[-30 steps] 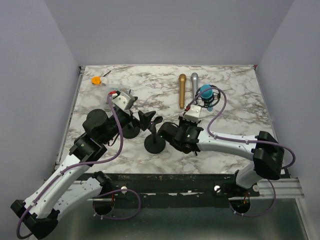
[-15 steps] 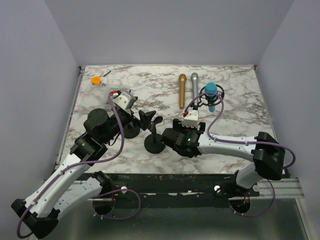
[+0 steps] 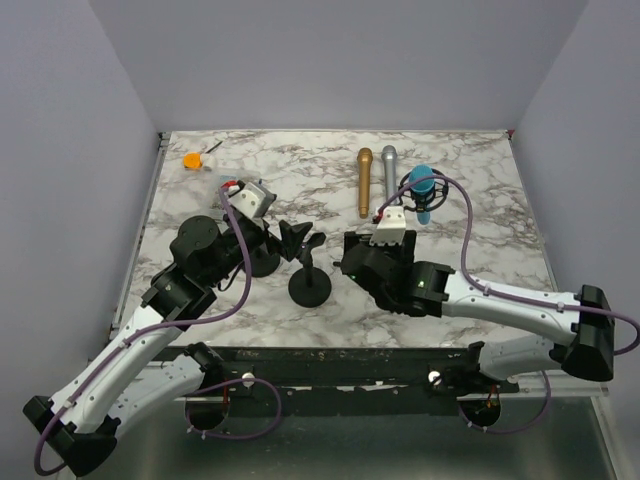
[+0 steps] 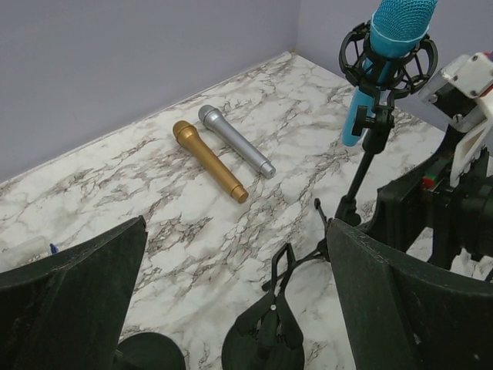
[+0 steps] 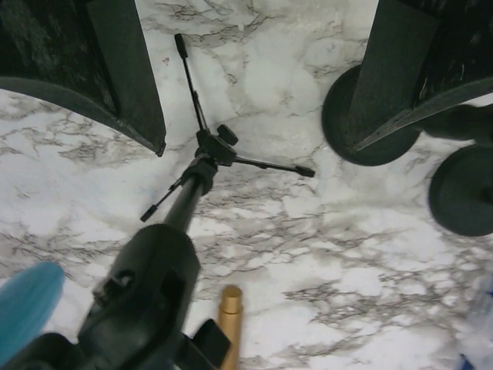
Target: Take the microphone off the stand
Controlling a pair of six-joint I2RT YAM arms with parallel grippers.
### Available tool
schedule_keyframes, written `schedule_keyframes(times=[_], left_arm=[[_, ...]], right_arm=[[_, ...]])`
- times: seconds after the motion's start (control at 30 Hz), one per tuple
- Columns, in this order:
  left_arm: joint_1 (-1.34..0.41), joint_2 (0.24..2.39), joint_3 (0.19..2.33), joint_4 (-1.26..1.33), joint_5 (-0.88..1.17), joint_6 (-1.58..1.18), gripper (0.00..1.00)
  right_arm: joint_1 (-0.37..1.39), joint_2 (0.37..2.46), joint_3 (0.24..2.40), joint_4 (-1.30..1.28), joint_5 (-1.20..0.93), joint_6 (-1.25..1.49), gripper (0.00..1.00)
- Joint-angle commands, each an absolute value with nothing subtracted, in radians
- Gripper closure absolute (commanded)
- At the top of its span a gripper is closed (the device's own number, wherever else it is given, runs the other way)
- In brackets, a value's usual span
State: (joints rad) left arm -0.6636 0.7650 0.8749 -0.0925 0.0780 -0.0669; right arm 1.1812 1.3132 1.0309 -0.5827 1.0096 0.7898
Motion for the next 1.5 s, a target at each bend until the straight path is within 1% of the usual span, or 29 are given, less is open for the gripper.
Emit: schedule_keyframes(times=[0.0,0.13,0.2,0.23,0.3,0.43,0.57,0.7,0.73,0.83,1.0,1.13,1.33,1.47], left_arm=[[-0.67,0.773,0.874,-0.093,0.051,-0.05,0.02],[-0.671,0.776,0.874,-0.092,0.05,-0.049,0.01],[-0.671,0.778,0.874,-0.092,0.054,-0.049,0.01],[-0.671,0.78,0.874,-0.092,0.055,-0.051,0.02],[-0.67,0.783,0.874,-0.094,0.055,-0.051,0.02],[-0.671,0.786,0.874,-0.095,0.049,-0.049,0.01],[-0.671,0.789,0.876,-0.098,0.043,-0.046,0.02],[-0.67,0.788,0.876,-0.098,0.041,-0.045,0.02],[-0.67,0.787,0.876,-0.1,0.04,-0.045,0.01],[-0.67,0.787,0.876,-0.1,0.038,-0.045,0.02],[-0.67,0.785,0.877,-0.101,0.043,-0.045,0.01],[-0.672,0.784,0.877,-0.102,0.048,-0.045,0.02],[-0.671,0.78,0.879,-0.104,0.038,-0.045,0.02],[-0.67,0.782,0.885,-0.111,0.047,-0.049,0.01]], right_arm=[[1.187,1.242,1.012,-0.379,0.768,0.518,0.0],[1.188,1.174,1.019,-0.245,0.344,0.278,0.0],[1.188,1.173,1.081,-0.277,0.217,0.204,0.0],[1.188,1.181,1.126,-0.308,0.204,0.179,0.0],[1.187,1.205,1.22,-0.385,0.277,0.146,0.0],[1.188,1.273,1.404,-0.504,0.63,0.129,0.0],[1.184,1.329,1.539,-0.535,0.954,0.12,0.0],[1.146,1.365,1.63,-0.577,1.116,0.095,0.0],[1.112,1.369,1.644,-0.591,1.124,0.099,0.0],[1.009,1.366,1.669,-0.651,1.06,0.143,0.0],[0.975,1.343,1.639,-0.608,1.089,0.081,0.0],[0.9,1.344,1.608,-0.602,1.063,0.066,0.0],[0.854,1.329,1.563,-0.638,1.022,0.095,0.13],[0.85,1.299,1.522,-0.664,0.982,0.133,0.13]])
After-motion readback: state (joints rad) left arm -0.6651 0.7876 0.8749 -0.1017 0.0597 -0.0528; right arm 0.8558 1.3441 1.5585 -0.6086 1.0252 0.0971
